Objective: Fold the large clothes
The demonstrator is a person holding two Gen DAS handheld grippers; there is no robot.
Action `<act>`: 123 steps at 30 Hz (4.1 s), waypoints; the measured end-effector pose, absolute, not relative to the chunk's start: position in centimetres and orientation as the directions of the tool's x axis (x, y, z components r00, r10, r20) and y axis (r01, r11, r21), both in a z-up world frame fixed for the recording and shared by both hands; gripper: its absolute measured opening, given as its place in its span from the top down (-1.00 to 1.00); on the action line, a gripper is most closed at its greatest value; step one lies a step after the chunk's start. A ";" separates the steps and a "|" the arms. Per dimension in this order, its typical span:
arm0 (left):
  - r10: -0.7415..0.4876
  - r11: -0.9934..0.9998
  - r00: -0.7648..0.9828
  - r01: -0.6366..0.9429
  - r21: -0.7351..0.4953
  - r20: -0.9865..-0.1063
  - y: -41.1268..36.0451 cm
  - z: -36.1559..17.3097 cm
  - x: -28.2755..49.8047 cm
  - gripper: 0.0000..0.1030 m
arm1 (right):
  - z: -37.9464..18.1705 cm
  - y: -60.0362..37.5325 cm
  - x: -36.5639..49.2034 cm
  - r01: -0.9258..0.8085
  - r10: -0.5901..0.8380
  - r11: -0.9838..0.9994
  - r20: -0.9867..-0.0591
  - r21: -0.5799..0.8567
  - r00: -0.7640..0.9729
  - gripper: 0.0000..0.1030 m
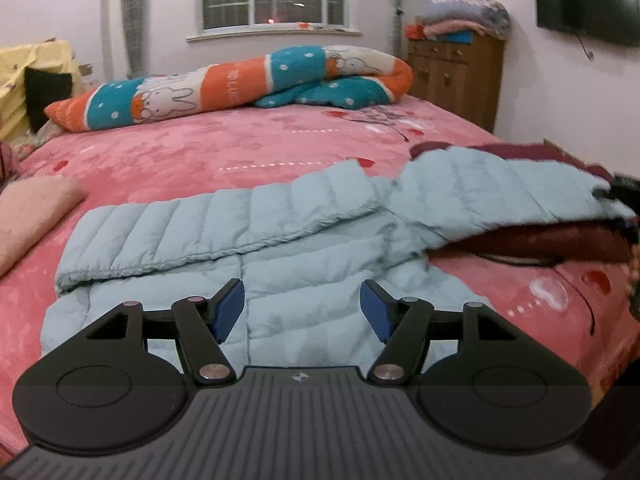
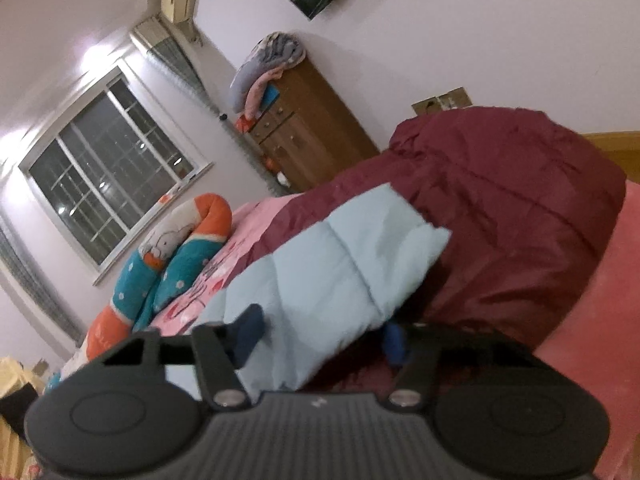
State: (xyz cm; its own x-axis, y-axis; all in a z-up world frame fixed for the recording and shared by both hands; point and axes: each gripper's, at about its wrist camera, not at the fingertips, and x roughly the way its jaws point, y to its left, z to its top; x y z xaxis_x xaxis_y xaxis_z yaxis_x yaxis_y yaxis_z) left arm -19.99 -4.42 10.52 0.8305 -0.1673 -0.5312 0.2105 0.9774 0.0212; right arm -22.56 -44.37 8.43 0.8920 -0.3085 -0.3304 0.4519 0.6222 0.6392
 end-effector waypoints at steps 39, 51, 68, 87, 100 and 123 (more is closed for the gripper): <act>0.168 0.769 0.933 -0.326 -0.550 -0.318 16.3 11.2 -12.4 -0.86 | 32.0 -20.1 -6.8 -0.335 0.413 0.767 -0.021 0.547 0.910 0.90; 0.170 0.686 0.937 -0.334 -0.647 -0.304 18.5 11.3 -14.0 -0.89 | 23.3 -2.7 0.0 -0.553 0.775 0.574 -0.182 0.604 0.606 0.89; 0.049 0.759 0.946 -0.243 -0.604 -0.319 18.4 11.3 -12.5 -0.90 | 10.2 6.7 -1.3 -0.590 0.671 0.729 -0.537 0.349 0.511 0.19; -0.147 0.876 0.924 -0.045 -0.480 -0.354 14.6 10.3 -10.0 -0.90 | 14.6 -7.0 -5.4 -0.396 0.477 0.879 -0.472 0.266 0.742 -0.76; -0.151 0.930 0.837 -0.060 -0.363 -0.526 12.0 7.4 -7.3 -0.90 | 9.5 -16.6 -3.2 -0.137 0.336 0.920 -0.562 0.367 0.756 -0.75; -0.086 0.967 0.879 -0.040 -0.252 -0.469 11.7 8.9 -11.5 -0.92 | 8.7 -15.6 -5.3 -0.160 0.241 0.969 -0.572 0.188 0.784 -0.88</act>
State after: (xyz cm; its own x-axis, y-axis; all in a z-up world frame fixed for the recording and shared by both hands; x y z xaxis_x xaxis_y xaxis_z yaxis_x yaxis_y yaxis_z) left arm -11.50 11.70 8.87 0.8790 -0.0855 -0.4691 -0.0403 0.9669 -0.2518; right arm -5.35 -15.65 8.74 0.7840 0.2407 -0.5723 -0.1601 0.9690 0.1882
